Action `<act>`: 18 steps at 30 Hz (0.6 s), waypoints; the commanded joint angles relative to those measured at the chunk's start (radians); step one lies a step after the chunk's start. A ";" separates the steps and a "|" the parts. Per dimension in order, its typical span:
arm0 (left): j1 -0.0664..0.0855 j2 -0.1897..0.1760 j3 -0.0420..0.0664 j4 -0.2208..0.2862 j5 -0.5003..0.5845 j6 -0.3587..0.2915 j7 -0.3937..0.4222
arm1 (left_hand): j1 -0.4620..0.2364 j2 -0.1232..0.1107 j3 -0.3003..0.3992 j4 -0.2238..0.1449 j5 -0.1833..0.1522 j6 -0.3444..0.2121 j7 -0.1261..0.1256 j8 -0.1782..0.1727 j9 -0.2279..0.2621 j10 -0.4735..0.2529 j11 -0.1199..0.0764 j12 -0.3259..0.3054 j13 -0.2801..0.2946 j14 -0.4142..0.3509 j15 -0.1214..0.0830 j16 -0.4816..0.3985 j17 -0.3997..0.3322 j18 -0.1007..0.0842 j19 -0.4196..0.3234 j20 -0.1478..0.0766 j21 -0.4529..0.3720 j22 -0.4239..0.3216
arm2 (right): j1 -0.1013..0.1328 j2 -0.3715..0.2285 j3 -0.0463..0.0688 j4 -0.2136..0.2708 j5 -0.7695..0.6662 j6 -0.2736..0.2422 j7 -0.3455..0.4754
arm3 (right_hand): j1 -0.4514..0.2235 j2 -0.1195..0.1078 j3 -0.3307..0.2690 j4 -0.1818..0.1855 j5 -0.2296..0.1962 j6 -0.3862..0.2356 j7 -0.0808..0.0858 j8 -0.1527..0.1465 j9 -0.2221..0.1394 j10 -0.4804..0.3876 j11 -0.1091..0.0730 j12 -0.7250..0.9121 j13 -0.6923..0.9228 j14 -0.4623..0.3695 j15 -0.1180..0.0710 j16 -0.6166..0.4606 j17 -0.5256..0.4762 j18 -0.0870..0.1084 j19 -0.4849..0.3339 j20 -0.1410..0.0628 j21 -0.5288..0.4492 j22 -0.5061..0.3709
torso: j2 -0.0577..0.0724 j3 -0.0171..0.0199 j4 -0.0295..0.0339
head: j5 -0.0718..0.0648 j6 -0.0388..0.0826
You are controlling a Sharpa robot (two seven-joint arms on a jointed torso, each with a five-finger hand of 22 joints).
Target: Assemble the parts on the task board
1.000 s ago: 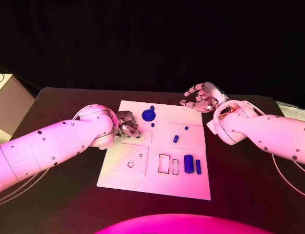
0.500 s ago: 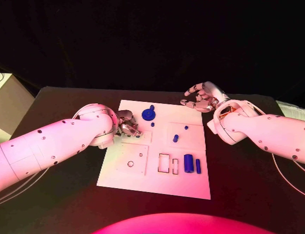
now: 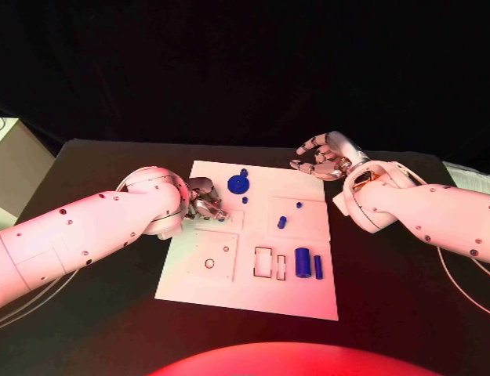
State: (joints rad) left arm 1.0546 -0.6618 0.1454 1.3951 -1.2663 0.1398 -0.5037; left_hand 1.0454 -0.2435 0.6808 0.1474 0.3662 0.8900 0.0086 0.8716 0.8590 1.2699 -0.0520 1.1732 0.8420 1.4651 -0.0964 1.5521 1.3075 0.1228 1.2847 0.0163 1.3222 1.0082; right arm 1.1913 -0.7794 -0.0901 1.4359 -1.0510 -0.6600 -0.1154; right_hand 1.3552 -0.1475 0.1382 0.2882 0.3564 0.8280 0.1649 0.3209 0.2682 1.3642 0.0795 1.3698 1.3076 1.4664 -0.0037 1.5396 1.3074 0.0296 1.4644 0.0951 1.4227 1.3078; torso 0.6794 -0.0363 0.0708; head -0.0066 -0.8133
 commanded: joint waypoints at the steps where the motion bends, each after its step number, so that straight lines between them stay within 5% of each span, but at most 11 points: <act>1: -0.005 0.001 -0.004 0.004 0.002 0.012 0.004 | -0.007 0.004 -0.016 0.009 -0.006 0.008 0.002 -0.003 0.002 -0.004 0.000 0.000 0.003 0.093 -0.006 0.001 0.222 -0.014 0.001 -0.005 -0.003 0.000 | -0.001 -0.001 0.000 0.002 -0.004 -0.002 0.009 | -0.012 -0.005 0.006 0.002 0.006 -0.005 -0.001 0.000 -0.001 -0.007 0.000 0.001 0.048 0.087 0.005 -0.006 0.200 0.008 0.048 0.006 -0.007 0.146 | 0.000 -0.0001 0.0000 | 0.000 0.000; 18: -0.005 -0.004 -0.003 0.012 -0.003 0.009 0.005 | -0.008 -0.004 -0.116 0.070 -0.008 0.014 0.003 -0.013 0.015 -0.007 0.000 0.002 0.007 0.093 -0.006 0.001 0.223 -0.015 0.003 -0.005 -0.005 0.001 | -0.002 -0.002 0.000 0.002 -0.003 -0.007 0.012 | -0.022 -0.007 0.004 0.004 0.009 -0.006 -0.001 0.000 -0.001 -0.007 0.000 0.000 0.047 0.086 0.005 -0.007 0.198 0.009 0.048 0.006 -0.009 0.145 | 0.000 -0.0015 0.0004 | -0.002 0.000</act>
State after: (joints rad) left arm 1.0527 -0.6680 0.1443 1.4024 -1.2689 0.1366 -0.5042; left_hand 1.0459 -0.2432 0.5691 0.2184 0.3618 0.8991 0.0068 0.8611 0.8731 1.2682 -0.0537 1.1732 0.8484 1.4651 -0.0963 1.5521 1.3074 0.1228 1.2846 0.0163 1.3223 1.0087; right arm 1.1904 -0.7812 -0.0901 1.4367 -1.0507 -0.6625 -0.1144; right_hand 1.3442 -0.1583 0.1382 0.2882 0.3602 0.8280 0.1649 0.3209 0.2684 1.3626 0.0779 1.3698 1.3074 1.4664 -0.0037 1.5356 1.3074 0.0296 1.4644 0.0952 1.4191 1.3075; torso 0.6792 -0.0375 0.0709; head -0.0080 -0.8139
